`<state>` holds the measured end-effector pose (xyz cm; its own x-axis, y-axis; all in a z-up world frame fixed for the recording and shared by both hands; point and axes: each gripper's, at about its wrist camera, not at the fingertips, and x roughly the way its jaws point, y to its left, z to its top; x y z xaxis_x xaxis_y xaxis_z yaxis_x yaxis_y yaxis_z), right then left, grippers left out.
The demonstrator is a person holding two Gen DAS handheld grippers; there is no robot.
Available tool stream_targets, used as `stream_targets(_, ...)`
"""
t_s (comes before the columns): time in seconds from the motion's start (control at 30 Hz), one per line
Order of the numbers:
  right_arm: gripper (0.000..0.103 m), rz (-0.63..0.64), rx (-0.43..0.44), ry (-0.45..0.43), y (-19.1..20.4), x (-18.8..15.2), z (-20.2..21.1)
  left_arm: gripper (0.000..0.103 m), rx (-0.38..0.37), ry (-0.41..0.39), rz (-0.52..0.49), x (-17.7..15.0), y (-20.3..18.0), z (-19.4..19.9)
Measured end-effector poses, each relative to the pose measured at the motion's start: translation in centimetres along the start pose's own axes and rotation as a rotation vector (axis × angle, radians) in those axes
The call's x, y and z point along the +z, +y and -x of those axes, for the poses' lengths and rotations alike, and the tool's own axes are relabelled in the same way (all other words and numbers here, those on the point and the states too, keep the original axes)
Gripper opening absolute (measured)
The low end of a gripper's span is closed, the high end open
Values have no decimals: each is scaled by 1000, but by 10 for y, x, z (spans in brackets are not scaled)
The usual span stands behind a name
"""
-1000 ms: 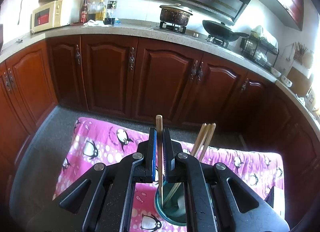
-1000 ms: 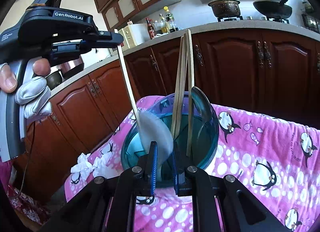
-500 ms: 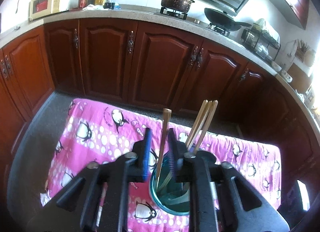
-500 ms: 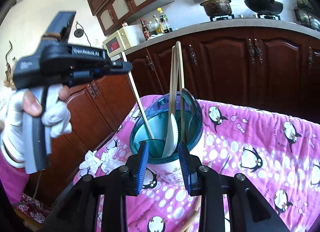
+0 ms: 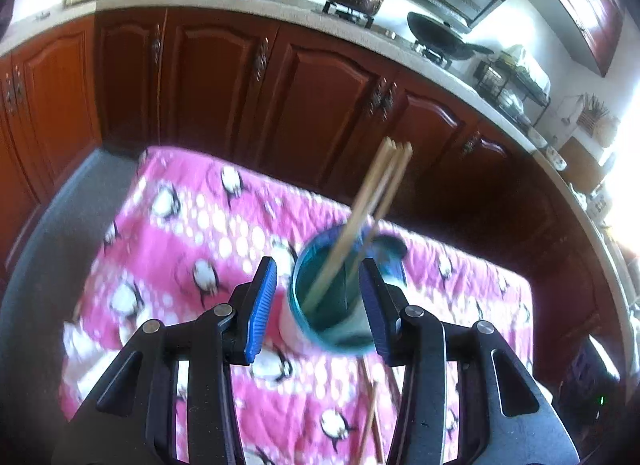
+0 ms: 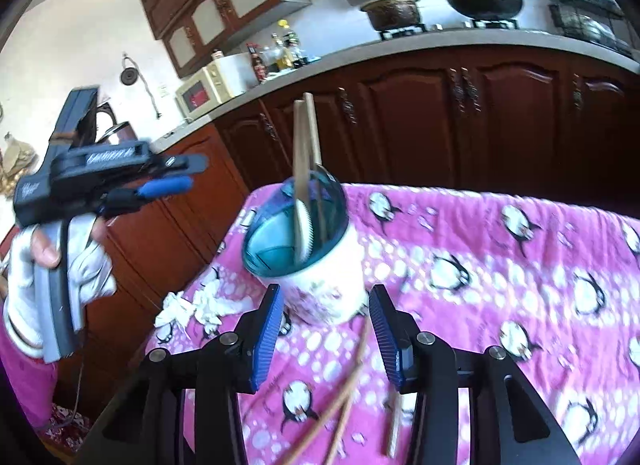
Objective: Organize utensils
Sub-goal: 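Lower both open tools back toward the remaining chopsticks and forks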
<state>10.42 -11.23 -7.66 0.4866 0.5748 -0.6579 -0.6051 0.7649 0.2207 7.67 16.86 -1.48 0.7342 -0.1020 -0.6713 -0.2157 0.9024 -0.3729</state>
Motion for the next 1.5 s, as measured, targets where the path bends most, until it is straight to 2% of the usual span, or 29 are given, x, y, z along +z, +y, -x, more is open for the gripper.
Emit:
stream_targets(0.3,45,-101,-100,48,-34,-33,29,42,-29,127,-61,-70,-16,-9)
stream_targets(0.63,52,-134,-112,78,-38,-51,37,42,-6,211,-72,-124,-29,-30)
stream_targets(0.87,54,-130,-112,99,-33,-59,37,42,22,221,-88,-137,-35,-32)
stream_targets(1.17,54,-142,-117,103,-34,-64,39,42,17,234,-98,-142,-41,-36)
stream_targets(1.37,54,-161,-130,113,-41,-68,42,42,-1,251,-102,-146,-45,-40)
stream_targets(1.5,54,-185,-138,141,-50,-74,41,42,-57,295,-84,-150,-44,-48)
